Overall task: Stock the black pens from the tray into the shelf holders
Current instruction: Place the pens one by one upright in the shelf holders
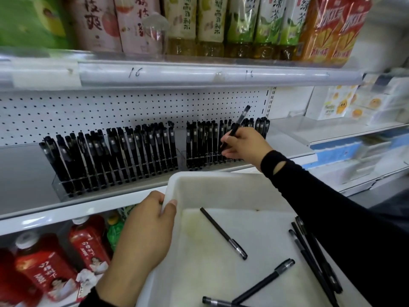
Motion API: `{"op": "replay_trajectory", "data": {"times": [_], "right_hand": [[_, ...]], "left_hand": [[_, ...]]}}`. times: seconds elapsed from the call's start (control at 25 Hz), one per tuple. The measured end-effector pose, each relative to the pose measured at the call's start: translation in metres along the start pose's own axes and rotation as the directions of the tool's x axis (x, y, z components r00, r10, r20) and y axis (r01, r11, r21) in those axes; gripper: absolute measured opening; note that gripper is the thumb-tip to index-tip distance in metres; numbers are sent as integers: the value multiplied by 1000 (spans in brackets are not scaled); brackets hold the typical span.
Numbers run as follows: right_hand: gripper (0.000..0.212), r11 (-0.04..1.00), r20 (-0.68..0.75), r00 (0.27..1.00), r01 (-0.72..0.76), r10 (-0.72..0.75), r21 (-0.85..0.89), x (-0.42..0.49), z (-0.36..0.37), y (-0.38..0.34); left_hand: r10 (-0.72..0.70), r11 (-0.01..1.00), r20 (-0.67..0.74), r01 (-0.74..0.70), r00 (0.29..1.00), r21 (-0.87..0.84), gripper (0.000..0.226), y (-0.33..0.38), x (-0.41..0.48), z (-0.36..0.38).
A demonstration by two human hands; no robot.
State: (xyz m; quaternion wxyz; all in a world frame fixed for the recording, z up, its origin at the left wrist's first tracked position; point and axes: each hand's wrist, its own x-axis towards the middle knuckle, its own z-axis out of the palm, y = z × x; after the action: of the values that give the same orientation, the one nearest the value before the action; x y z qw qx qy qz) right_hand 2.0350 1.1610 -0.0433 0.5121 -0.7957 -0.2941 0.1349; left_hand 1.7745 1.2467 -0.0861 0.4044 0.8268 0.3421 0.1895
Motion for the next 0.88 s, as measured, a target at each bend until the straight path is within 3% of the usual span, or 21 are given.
{"op": "replay_trajectory", "data": {"times": [0.24, 0.44, 0.72, 0.88], "right_hand": [[12, 958, -91, 990, 80, -109, -276, 38, 31, 8], [20, 860, -38, 996, 54, -85, -507, 51, 45, 16], [19, 879, -72, 993, 50, -95, -474, 55, 55, 15], [18, 829, -86, 989, 50, -118, -556, 52, 58, 10]], "left_hand": [[2, 1000, -9, -1, 1000, 31, 24, 2, -1, 3], [0, 999, -8, 0, 1000, 35, 25, 0, 2, 3], [-7, 1000, -3, 7, 1000, 17, 25, 0, 2, 4], [3, 1000, -5, -3, 1000, 14, 24, -2, 2, 4]]}}
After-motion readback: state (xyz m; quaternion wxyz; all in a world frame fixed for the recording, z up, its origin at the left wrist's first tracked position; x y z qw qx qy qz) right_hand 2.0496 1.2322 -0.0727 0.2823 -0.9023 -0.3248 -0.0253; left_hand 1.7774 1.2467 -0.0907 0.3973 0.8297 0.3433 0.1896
